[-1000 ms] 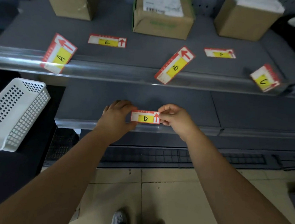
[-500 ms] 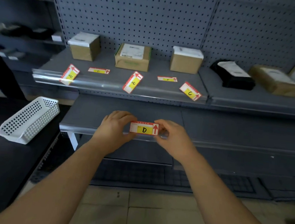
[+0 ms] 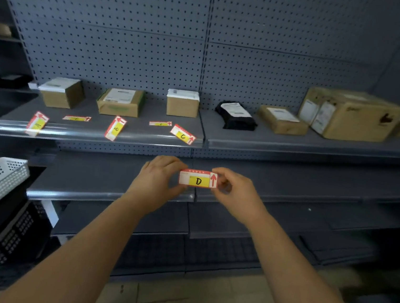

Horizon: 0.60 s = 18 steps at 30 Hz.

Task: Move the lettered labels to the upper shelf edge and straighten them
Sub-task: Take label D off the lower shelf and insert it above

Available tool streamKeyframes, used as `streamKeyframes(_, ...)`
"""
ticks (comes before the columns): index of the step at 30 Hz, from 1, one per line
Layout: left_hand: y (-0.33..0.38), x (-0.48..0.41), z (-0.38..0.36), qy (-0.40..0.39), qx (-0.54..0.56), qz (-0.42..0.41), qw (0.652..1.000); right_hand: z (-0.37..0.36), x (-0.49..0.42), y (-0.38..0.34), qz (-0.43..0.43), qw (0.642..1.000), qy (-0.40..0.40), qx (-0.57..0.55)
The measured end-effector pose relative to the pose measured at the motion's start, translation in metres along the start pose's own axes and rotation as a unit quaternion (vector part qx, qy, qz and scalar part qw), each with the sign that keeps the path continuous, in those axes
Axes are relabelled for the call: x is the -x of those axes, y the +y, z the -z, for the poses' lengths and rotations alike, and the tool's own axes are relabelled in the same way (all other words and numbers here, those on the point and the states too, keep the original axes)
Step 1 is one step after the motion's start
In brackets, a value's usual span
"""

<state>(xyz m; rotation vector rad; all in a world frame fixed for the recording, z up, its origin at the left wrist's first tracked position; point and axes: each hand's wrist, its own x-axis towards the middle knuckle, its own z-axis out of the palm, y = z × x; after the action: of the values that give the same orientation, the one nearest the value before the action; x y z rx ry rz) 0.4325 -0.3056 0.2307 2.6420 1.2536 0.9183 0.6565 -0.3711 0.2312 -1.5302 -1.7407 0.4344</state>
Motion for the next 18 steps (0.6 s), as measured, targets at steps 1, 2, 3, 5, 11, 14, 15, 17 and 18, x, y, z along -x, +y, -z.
streamKeyframes(1, 0.007, -0.008, -0.005, 0.001, 0.003, -0.005, 1.000, 0.009, 0.000, 0.006, -0.005, 1.000, 0.007, -0.003)
streamKeyframes(2, 0.015, -0.017, -0.011, 0.002, 0.007, -0.012, 1.000, 0.017, 0.000, 0.012, -0.008, 1.000, 0.015, -0.004)
streamKeyframes(3, 0.020, -0.027, -0.018, 0.001, 0.011, -0.016, 1.000, 0.025, -0.001, 0.020, -0.010, 1.000, 0.021, -0.002)
streamKeyframes(5, 0.029, -0.045, -0.034, -0.005, 0.017, -0.023, 1.000, 0.039, -0.006, 0.037, -0.021, 0.999, 0.028, 0.003)
streamKeyframes(11, 0.051, -0.107, -0.093, -0.019, 0.062, -0.027, 0.998, 0.083, -0.035, 0.094, -0.048, 0.998, 0.039, 0.020)
streamKeyframes(14, 0.058, -0.132, -0.111, -0.019, 0.083, -0.018, 0.996, 0.102, -0.054, 0.112, -0.059, 0.997, 0.033, 0.038)
streamKeyframes(15, 0.059, -0.144, -0.118, -0.016, 0.090, -0.018, 0.996, 0.108, -0.064, 0.118, -0.060, 0.997, 0.032, 0.044)
streamKeyframes(17, 0.058, -0.167, -0.129, -0.010, 0.100, -0.024, 0.995, 0.119, -0.082, 0.132, -0.058, 0.997, 0.039, 0.045)
streamKeyframes(18, 0.058, -0.178, -0.135, -0.009, 0.104, -0.026, 0.994, 0.122, -0.090, 0.138, -0.055, 0.997, 0.044, 0.042)
